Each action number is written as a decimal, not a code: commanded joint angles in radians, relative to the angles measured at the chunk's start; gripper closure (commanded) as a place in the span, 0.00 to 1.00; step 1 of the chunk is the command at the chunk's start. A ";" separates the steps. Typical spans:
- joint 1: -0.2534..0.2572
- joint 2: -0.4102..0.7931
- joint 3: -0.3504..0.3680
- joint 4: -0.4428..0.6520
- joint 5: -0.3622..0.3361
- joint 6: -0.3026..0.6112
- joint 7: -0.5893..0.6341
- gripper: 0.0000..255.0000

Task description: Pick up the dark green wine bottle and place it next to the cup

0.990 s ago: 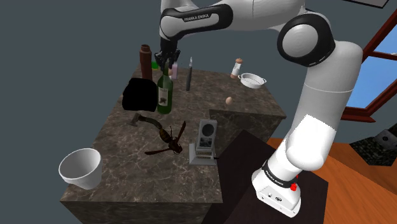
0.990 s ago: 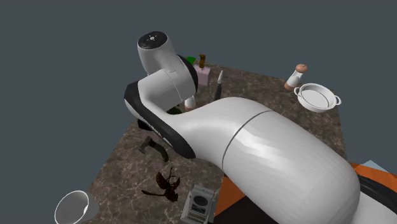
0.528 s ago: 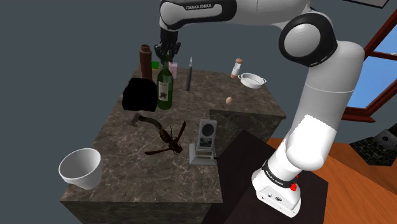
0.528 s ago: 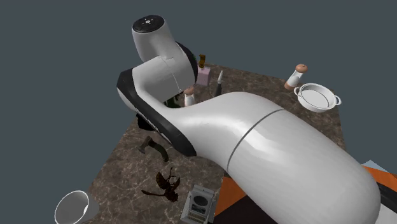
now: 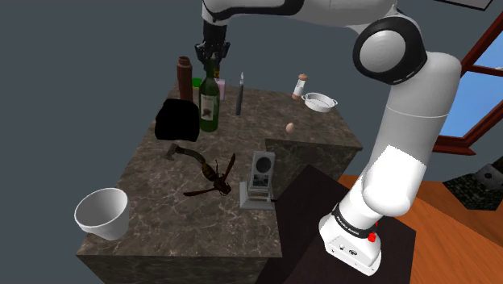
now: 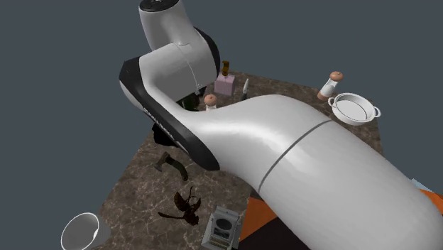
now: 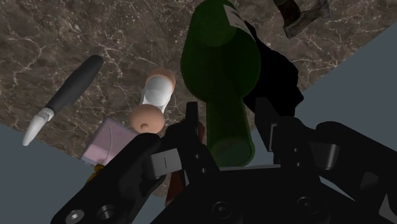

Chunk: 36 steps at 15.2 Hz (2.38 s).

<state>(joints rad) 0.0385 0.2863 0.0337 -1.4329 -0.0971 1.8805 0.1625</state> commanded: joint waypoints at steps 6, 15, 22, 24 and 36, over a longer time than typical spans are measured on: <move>0.002 0.018 0.000 0.119 0.002 -0.101 -0.008 1.00; 0.006 0.068 0.001 0.319 0.001 -0.249 -0.019 1.00; 0.012 0.152 0.000 0.549 -0.002 -0.396 -0.029 1.00; 0.039 0.078 0.009 0.434 -0.009 -0.358 0.011 1.00; 0.195 -0.159 0.098 0.104 -0.046 -0.292 0.264 1.00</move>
<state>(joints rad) 0.2235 0.1519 0.1240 -1.2970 -0.1419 1.5818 0.4058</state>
